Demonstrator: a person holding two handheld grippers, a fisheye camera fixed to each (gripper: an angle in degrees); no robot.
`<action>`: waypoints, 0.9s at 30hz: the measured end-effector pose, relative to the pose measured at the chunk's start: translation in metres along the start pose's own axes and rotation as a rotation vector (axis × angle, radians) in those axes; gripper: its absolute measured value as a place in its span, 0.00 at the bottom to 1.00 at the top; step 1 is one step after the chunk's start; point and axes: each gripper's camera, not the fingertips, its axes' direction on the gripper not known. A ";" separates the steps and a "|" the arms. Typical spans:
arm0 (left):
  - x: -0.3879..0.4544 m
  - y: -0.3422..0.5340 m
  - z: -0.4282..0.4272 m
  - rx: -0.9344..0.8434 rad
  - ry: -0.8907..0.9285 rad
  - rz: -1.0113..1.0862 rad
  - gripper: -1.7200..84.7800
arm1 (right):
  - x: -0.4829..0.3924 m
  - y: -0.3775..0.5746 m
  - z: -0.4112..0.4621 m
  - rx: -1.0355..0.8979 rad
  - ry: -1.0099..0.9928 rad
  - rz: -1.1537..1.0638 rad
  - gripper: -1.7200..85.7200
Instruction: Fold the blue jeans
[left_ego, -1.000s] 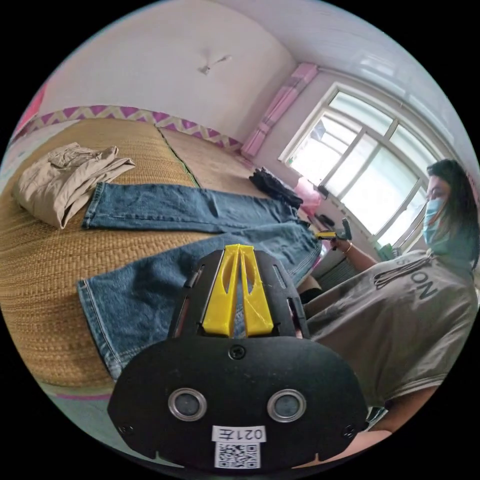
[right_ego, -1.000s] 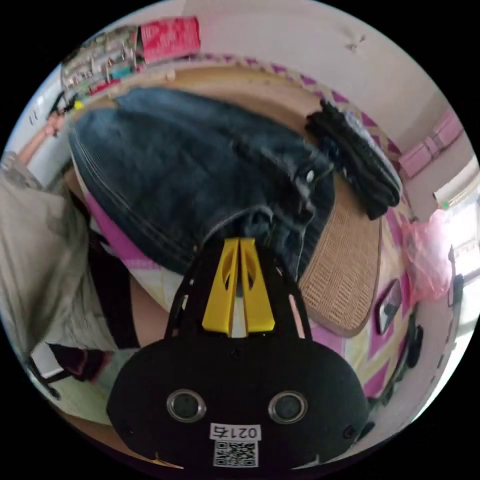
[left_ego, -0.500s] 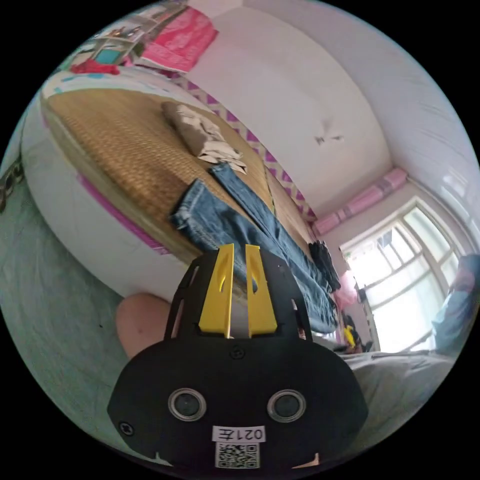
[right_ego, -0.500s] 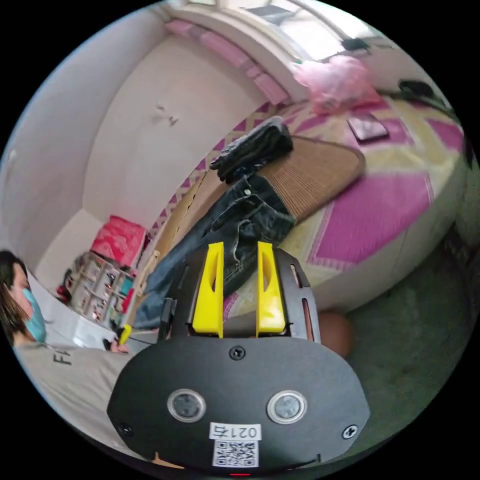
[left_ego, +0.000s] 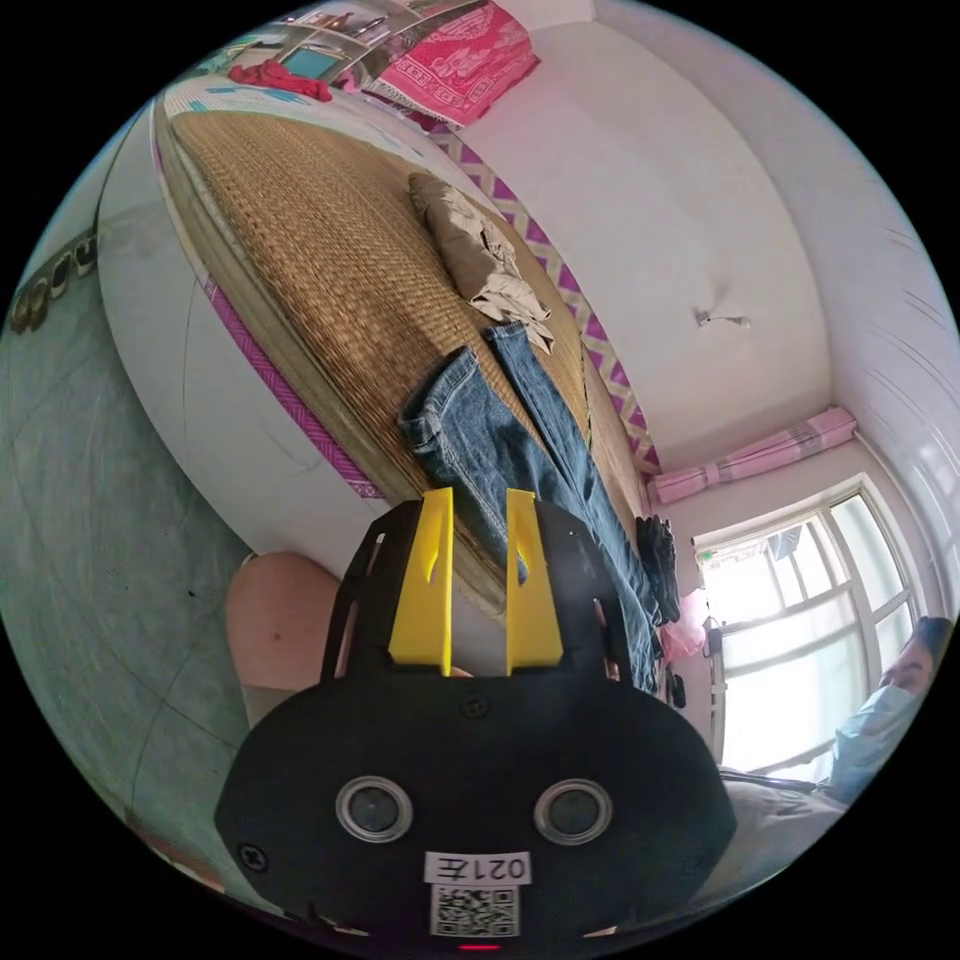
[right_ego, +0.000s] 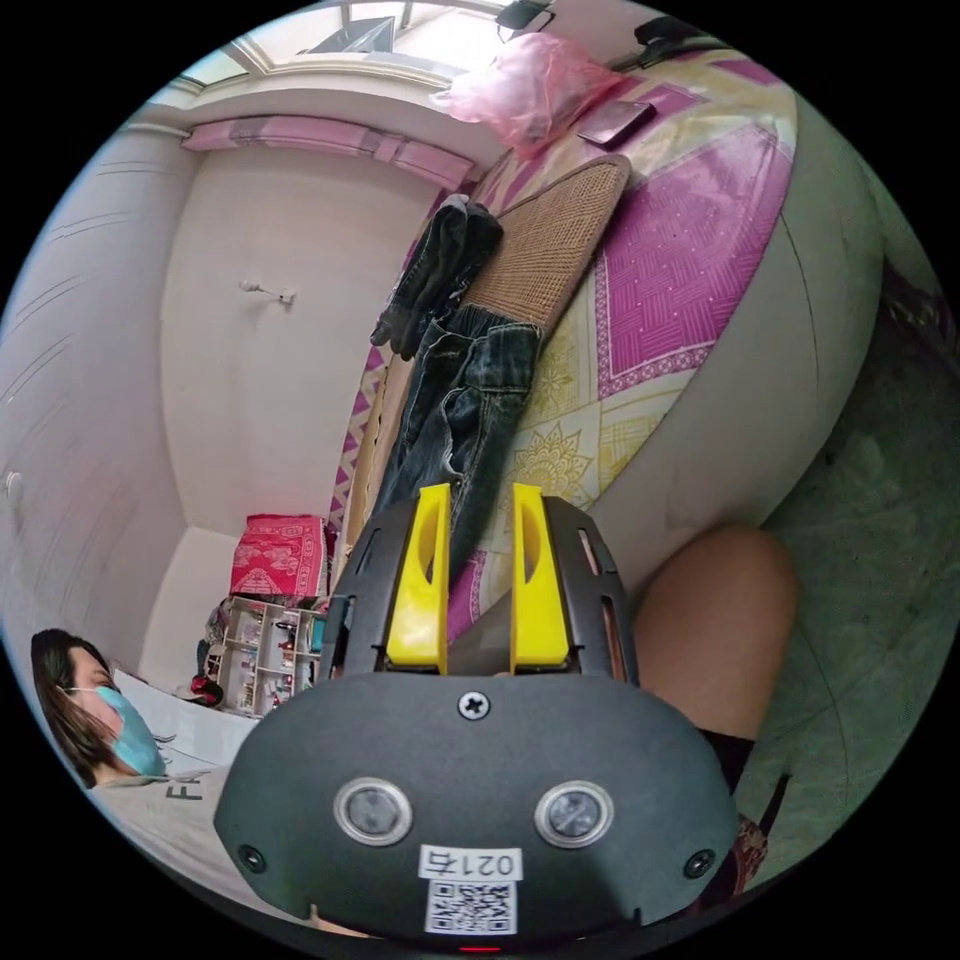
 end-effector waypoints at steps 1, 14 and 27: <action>0.001 0.002 -0.003 -0.003 -0.005 0.002 0.12 | 0.002 0.000 0.001 -0.001 -0.005 0.011 0.13; -0.004 0.006 -0.011 -0.044 -0.017 -0.039 0.13 | 0.020 -0.006 0.039 -0.027 -0.069 0.086 0.13; -0.013 -0.004 -0.004 -0.039 0.015 -0.080 0.12 | 0.011 -0.010 0.067 -0.010 0.007 0.000 0.12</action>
